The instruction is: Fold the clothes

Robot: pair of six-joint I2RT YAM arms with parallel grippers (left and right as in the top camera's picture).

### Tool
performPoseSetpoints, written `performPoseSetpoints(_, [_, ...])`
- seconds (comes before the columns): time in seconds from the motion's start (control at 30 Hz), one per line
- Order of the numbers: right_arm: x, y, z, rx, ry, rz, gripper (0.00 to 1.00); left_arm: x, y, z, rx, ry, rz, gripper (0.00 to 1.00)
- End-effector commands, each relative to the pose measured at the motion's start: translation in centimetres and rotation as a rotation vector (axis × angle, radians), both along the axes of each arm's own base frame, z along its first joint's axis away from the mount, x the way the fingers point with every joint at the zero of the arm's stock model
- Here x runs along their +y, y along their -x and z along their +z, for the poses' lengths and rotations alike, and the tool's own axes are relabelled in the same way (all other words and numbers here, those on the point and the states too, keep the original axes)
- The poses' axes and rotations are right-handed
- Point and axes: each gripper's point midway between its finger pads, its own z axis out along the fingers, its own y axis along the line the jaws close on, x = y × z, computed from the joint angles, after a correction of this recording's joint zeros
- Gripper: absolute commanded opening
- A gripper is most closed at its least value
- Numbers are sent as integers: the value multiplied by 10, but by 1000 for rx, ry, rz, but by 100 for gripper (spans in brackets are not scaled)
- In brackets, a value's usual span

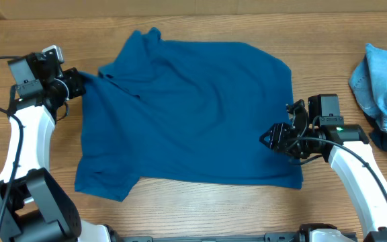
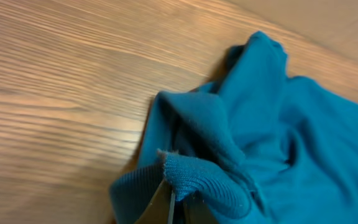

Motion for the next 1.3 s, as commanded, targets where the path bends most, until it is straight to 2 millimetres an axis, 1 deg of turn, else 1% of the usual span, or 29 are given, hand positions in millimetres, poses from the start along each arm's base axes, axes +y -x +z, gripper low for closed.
performPoseSetpoints(0.0, [-2, -6, 5, -26, 17, 2, 49, 26, 9, 2, 55, -153, 75, 6])
performPoseSetpoints(0.07, [-2, -6, 5, -26, 17, 2, 49, 31, 15, -2, 86, -174, 98, 17])
performPoseSetpoints(0.1, [-2, -6, 5, -26, 18, 1, 49, 34, 17, -4, 100, -189, 109, 19])
performPoseSetpoints(0.13, [-2, -6, 5, -26, 18, 2, 49, 39, 20, -6, 118, -211, 128, 27])
performPoseSetpoints(0.17, [-2, -6, 5, -26, 18, 1, 49, 42, 23, -7, 132, -227, 143, 39])
performPoseSetpoints(0.2, [-2, -6, 5, -26, 18, 1, 49, 46, 25, -8, 143, -239, 156, 43])
performPoseSetpoints(0.3, [-2, -6, 5, -26, 18, 1, 49, 53, 30, -10, 164, -255, 184, 50])
performPoseSetpoints(0.43, [-2, -7, 5, -27, 18, 1, 50, 55, 30, -10, 163, -249, 194, 59])
performPoseSetpoints(0.6, [-2, -7, 6, -30, 18, 1, 50, 39, 16, -12, 108, -180, 108, 61])
performPoseSetpoints(0.73, [-2, -7, 6, -30, 18, 1, 50, 10, -10, -12, 0, -47, -28, 65])
performPoseSetpoints(0.77, [-2, -7, 6, -30, 18, 1, 50, 5, -18, -16, -25, -18, -58, 66])
performPoseSetpoints(0.87, [-2, -7, 5, -27, 17, 1, 50, -10, -32, -29, -63, 95, -114, 66])
performPoseSetpoints(0.93, [-2, -5, 5, -20, 18, 1, 50, -18, -42, -44, -77, 176, -132, 62])
performPoseSetpoints(1.0, [-2, -4, 5, -13, 18, 1, 50, -20, -50, -57, -88, 227, -133, 58])
performPoseSetpoints(1.07, [-2, -3, 4, -10, 18, 1, 50, -20, -59, -66, -104, 255, -119, 59])
performPoseSetpoints(1.1, [-2, -3, 4, -10, 18, 1, 50, -19, -63, -69, -120, 264, -118, 60])
performPoseSetpoints(1.13, [-2, -3, 4, -10, 18, 1, 50, -15, -74, -71, -164, 263, -108, 61])
performPoseSetpoints(1.27, [-2, -2, 4, -6, 18, 1, 50, -14, -83, -74, -197, 273, -93, 64])
